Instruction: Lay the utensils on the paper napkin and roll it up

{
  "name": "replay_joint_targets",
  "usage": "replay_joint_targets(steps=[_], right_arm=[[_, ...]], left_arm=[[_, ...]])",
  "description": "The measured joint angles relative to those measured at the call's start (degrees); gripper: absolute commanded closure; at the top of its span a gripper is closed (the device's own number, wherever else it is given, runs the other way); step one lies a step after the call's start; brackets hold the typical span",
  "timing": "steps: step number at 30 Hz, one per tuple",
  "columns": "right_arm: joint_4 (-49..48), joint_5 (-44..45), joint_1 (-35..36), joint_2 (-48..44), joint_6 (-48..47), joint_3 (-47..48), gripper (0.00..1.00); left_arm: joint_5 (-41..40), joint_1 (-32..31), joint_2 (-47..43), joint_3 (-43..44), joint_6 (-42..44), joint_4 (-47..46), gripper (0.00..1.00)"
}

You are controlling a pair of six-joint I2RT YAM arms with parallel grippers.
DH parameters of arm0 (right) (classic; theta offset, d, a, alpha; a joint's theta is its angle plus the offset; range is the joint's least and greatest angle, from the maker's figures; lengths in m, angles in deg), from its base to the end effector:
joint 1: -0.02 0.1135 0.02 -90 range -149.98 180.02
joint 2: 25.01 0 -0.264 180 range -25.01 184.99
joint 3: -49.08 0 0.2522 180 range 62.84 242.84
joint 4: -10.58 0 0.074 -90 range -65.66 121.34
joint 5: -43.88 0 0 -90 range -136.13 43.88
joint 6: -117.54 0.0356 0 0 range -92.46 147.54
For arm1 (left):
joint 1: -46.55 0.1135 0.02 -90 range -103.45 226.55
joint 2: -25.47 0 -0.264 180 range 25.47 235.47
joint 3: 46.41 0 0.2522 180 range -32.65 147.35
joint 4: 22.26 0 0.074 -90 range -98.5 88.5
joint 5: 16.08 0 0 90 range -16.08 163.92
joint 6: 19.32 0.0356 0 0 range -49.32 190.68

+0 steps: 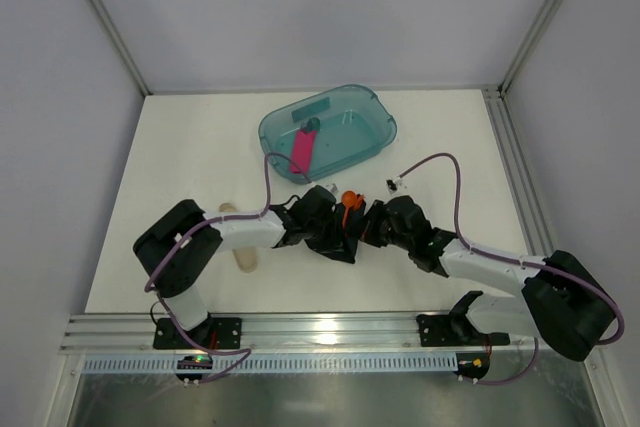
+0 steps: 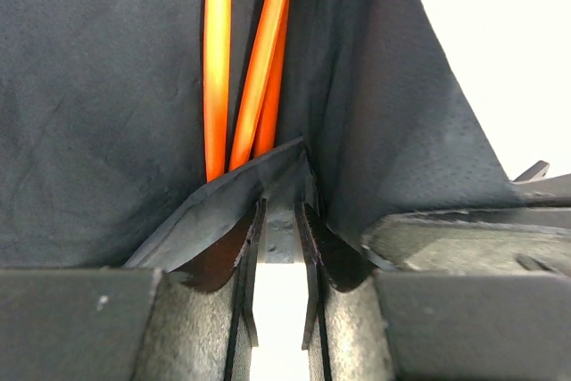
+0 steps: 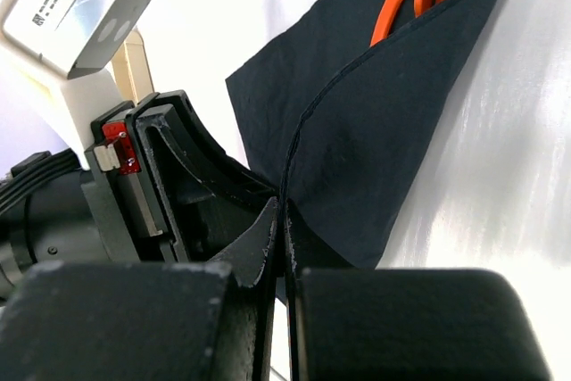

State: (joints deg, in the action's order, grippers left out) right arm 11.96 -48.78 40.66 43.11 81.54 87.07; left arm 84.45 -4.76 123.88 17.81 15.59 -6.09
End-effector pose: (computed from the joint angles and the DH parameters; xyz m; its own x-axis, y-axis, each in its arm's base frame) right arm 0.1758 0.1531 0.1746 -0.7837 0.3923 -0.4815 -0.0792 0.7058 0.7040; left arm 0.2054 -0.2669 0.1490 -0.9646 -0.0854 -0.2497 0.0861 0.7925 -0.6037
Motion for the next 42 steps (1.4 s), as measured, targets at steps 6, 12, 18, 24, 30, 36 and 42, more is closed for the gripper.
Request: replay_joint_targets(steps=[6,12,18,24,30,36,42], right_arm=[[-2.21,-1.03,0.0,3.39,0.17,0.0,0.96],[-3.21,-1.66,-0.02,5.14,0.15,0.0,0.96],[-3.48,-1.88,-0.02,5.14,-0.04,0.0,0.96],[-3.48,-1.88,-0.02,5.11,-0.09,0.0,0.96],[-3.43,-1.88,-0.02,5.11,-0.26,0.0,0.96],[-2.78,-1.84,-0.02,5.11,-1.33,0.11,0.96],[-2.14,-1.95,-0.02,5.81,-2.34,2.1,0.96]], left_arm=[[-0.02,0.0,0.0,0.0,0.0,0.0,0.78],[-0.44,0.0,-0.07,0.0,-0.04,0.28,0.76],[-1.29,0.0,-1.25,0.0,-0.07,1.99,0.72],[-3.06,-0.02,-3.37,0.02,0.04,4.96,0.72],[-5.42,-0.02,-4.52,0.9,0.57,8.94,0.73],[-7.3,0.17,-4.85,1.01,1.36,11.82,0.76],[-7.58,1.68,-4.83,1.01,1.57,12.98,0.77]])
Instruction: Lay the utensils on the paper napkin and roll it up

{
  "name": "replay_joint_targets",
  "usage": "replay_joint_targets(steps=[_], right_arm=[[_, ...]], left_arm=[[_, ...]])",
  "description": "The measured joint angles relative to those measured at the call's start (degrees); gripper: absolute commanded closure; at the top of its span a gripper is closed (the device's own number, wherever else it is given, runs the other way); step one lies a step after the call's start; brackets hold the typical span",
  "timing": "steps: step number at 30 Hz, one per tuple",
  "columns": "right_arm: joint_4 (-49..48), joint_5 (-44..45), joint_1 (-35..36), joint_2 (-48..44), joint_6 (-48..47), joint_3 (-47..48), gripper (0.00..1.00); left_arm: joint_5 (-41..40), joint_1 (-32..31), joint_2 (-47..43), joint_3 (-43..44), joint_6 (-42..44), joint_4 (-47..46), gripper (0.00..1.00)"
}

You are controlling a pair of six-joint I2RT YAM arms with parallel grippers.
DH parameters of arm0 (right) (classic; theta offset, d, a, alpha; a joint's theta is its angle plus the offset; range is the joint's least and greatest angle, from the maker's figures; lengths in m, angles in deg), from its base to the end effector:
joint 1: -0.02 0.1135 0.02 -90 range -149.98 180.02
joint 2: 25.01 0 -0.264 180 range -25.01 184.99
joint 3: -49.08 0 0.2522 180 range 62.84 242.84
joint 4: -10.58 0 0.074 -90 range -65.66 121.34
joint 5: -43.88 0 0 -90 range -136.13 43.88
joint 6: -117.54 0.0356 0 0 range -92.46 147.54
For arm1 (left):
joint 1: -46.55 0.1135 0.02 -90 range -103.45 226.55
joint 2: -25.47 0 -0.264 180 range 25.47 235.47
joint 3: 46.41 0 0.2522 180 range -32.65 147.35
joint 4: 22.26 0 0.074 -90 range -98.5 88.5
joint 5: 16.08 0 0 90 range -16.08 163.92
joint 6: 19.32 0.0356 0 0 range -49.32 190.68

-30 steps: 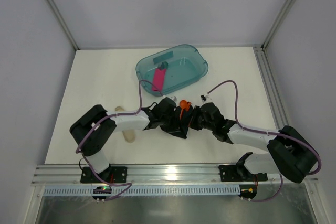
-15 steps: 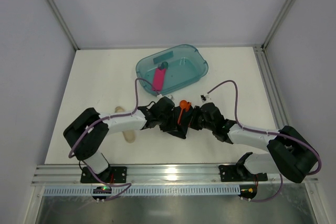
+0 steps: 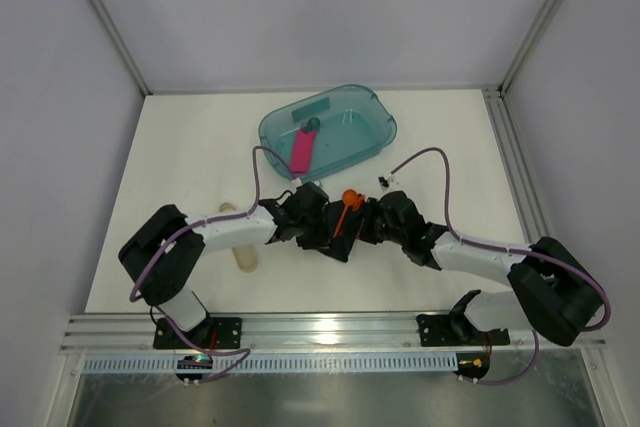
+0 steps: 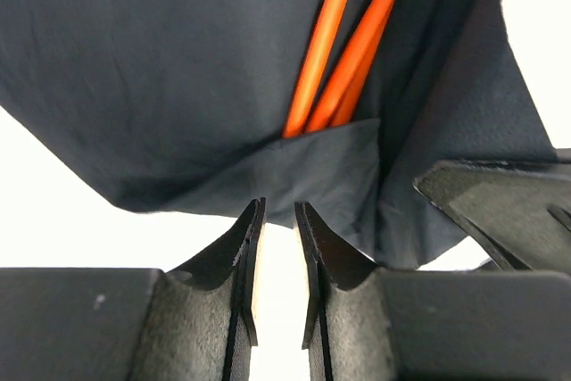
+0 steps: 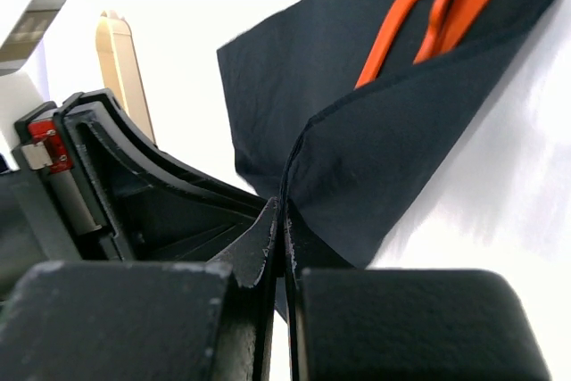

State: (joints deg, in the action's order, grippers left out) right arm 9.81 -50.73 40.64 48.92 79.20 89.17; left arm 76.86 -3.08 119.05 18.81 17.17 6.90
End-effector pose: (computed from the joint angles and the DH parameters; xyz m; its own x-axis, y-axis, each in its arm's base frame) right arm 0.1865 0.1637 0.1670 -0.8060 0.3387 -0.4854 -0.1094 0.7208 0.6845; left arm 0.2041 -0.2429 0.1648 -0.9510 -0.1210 -0.2846 0.0238 0.8889 -0.4575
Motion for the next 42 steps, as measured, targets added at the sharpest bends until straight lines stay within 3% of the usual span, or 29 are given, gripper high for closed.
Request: replay_joint_targets(steps=[14,42], right_arm=[[1.51,-2.36,-0.15,10.49,-4.5,7.72,0.96],[2.27,-3.08,-0.15,10.08,-6.23,7.72,0.96]], left_arm=[[0.74,0.92,2.03,0.02,-0.02,-0.5,0.79],[-0.28,4.55,1.18,1.77,3.5,2.25,0.77]])
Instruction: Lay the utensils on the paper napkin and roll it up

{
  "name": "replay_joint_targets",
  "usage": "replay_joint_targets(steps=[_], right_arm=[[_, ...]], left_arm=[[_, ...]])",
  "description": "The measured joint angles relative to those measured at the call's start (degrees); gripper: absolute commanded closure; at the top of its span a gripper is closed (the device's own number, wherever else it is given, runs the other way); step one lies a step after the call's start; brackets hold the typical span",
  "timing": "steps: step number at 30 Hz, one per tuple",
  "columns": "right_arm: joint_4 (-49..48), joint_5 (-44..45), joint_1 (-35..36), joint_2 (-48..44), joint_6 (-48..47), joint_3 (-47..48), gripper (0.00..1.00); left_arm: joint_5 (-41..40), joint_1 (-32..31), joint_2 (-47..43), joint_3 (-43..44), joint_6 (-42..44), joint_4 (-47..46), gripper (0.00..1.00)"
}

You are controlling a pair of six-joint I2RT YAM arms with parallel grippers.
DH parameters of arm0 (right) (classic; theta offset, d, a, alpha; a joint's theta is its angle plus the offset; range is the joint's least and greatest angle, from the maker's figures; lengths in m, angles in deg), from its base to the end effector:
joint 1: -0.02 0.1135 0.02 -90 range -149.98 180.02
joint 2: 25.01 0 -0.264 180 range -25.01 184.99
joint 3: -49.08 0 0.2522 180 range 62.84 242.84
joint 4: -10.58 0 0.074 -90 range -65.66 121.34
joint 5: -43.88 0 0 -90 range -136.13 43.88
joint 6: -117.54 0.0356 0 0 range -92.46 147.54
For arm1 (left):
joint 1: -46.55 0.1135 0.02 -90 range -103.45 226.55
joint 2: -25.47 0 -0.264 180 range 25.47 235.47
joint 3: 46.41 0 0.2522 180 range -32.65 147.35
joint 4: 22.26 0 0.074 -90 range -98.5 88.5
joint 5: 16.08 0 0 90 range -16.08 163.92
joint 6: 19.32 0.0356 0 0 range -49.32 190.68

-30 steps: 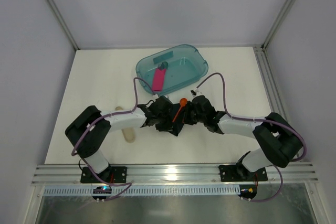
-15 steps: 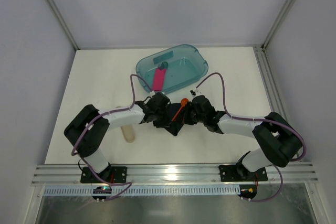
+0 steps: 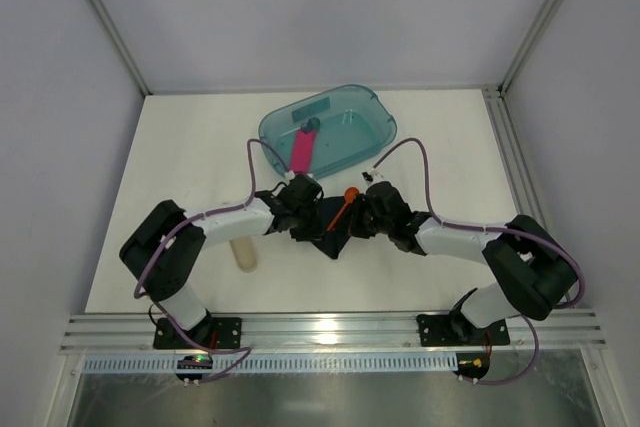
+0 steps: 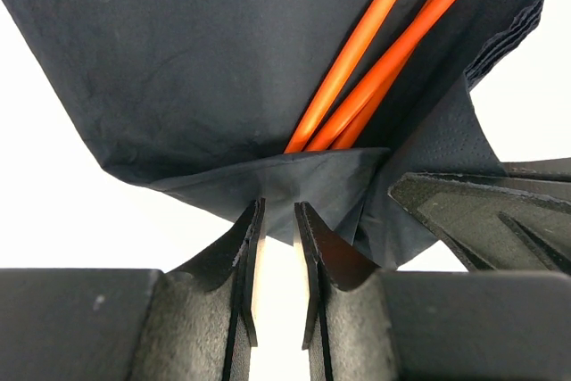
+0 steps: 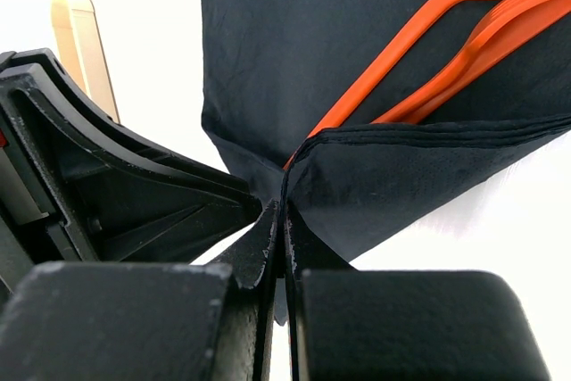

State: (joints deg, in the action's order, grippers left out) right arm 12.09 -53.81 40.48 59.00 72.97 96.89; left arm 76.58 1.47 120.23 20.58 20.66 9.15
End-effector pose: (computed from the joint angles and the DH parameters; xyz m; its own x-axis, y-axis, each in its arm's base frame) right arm 0.2118 0.1869 0.1603 -0.8421 0.2097 -0.4969 -0.1763 0.7637 0.6210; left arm 0.2256 -0.2286 0.1650 -0.9445 -0.1369 -0.2987 0.0006 0.9084 -0.4182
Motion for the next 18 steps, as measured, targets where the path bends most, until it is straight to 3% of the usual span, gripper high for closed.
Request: replay_joint_targets(steps=[18], right_arm=[[0.31,0.04,0.0,-0.15,-0.09,0.0,0.96]], left_arm=[[-0.31,0.26,0.0,0.26,2.71,0.85,0.78]])
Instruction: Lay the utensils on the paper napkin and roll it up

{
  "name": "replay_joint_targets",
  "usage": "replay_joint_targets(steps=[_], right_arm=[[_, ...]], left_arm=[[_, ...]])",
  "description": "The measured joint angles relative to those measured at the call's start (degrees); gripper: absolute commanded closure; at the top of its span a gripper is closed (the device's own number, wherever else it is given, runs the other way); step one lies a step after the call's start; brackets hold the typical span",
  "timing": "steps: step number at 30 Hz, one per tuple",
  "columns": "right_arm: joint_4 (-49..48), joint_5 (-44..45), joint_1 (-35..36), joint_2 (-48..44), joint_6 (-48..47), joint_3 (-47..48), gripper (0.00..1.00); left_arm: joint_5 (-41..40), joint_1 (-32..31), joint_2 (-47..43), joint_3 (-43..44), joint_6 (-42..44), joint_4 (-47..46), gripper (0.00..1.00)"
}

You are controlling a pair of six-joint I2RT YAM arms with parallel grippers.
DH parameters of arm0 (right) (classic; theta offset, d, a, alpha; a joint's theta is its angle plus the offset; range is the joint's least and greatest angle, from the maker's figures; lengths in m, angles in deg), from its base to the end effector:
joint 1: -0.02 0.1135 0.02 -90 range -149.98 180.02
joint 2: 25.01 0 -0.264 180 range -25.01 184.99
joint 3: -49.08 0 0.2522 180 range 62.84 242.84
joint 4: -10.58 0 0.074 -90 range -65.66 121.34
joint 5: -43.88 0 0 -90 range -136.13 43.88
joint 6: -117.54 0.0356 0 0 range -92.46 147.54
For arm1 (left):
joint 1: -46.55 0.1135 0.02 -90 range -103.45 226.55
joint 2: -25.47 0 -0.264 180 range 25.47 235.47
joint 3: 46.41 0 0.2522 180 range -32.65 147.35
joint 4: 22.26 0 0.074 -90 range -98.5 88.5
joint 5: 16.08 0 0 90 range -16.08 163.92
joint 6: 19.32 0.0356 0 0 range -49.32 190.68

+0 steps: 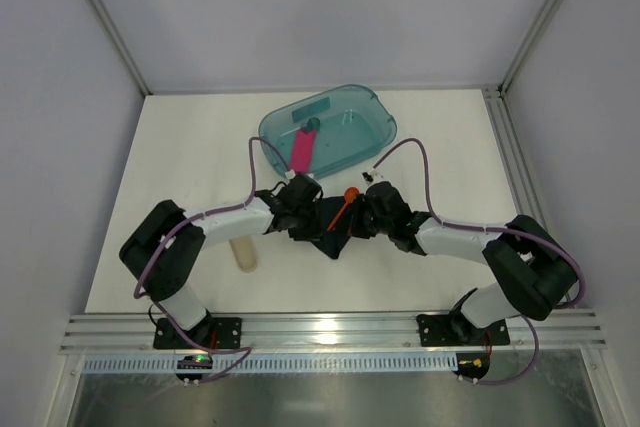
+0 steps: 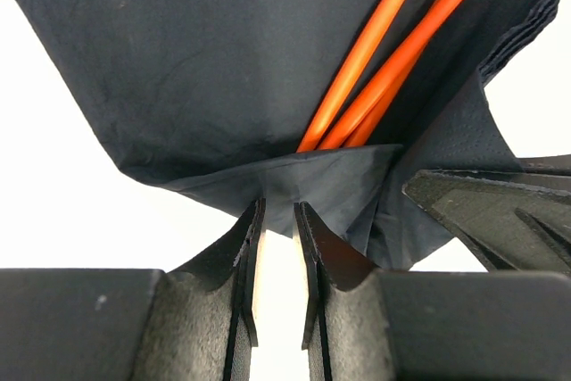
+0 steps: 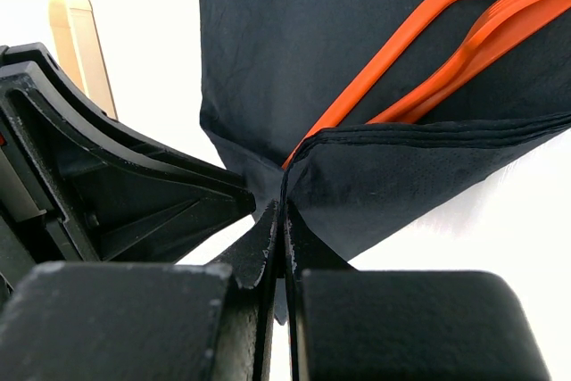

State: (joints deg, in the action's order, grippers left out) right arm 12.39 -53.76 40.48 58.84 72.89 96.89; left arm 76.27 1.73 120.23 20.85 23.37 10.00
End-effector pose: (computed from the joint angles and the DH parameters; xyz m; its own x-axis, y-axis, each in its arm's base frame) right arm 0.2114 0.1866 0.1605 -0.8425 0.2082 -0.4969 -0.1760 0.7654 0.6191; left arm 0.2265 -0.2272 0.1655 -0.9439 -0.0973 -0.3154 0.0370 0.9183 -0.3942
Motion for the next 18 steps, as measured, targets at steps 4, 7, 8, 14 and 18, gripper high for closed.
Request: replay_joint_targets(steps=[4,7,8,14,18], right_arm=[[0.0,0.0,0.0,0.0,0.0,0.0,0.96],[0.0,0.0,0.0,0.0,0.02,0.0,0.96],[0.0,0.0,0.0,0.0,0.0,0.0,0.96],[0.37,-0.07,0.0,0.44,-0.02,0.87,0.96],[0.52,-0.09,0.0,2.62,-0.55,3.39,0.95]], left_arm=[[-0.22,0.24,0.0,0.0,0.33,0.22,0.78],[-0.15,0.39,0.07,0.0,0.48,0.17,0.78],[-0.13,0.39,0.17,0.0,0.48,0.13,0.78],[0.87,0.39,1.53,-0.02,-0.04,-0.42,0.78],[0.98,0.39,1.55,-0.04,-0.26,-0.87,0.78]])
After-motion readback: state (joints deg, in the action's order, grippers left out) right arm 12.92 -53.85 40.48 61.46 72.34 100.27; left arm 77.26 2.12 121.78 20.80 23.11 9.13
